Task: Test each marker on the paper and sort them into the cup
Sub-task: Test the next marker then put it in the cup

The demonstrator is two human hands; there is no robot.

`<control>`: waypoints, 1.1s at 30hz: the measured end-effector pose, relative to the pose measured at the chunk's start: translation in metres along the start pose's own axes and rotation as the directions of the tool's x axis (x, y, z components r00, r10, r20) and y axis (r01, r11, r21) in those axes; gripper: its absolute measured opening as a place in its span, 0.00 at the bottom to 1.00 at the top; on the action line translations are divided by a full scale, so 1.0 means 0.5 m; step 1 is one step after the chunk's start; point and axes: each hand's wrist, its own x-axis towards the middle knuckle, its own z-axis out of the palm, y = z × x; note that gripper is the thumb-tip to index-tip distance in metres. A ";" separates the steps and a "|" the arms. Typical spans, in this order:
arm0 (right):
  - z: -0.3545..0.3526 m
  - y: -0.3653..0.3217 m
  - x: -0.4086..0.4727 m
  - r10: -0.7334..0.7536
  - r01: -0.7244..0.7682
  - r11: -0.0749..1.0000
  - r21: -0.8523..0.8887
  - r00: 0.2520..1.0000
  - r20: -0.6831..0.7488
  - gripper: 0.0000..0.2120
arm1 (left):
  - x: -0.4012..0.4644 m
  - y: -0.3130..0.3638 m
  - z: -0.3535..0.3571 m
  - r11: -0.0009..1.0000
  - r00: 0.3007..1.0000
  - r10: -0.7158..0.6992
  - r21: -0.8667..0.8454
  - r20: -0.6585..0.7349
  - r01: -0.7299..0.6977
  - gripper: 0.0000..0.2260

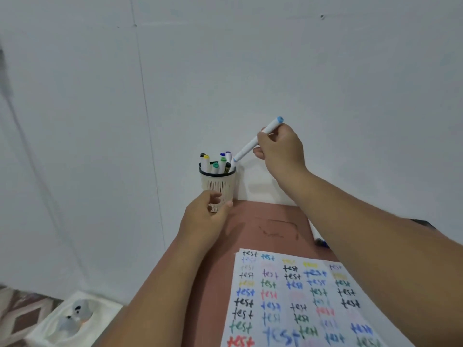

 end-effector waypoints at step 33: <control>-0.159 0.113 0.011 0.316 0.005 0.624 -0.782 0.913 0.259 0.13 | -0.048 0.049 0.092 0.933 0.869 0.331 0.009 0.368 -0.360 0.32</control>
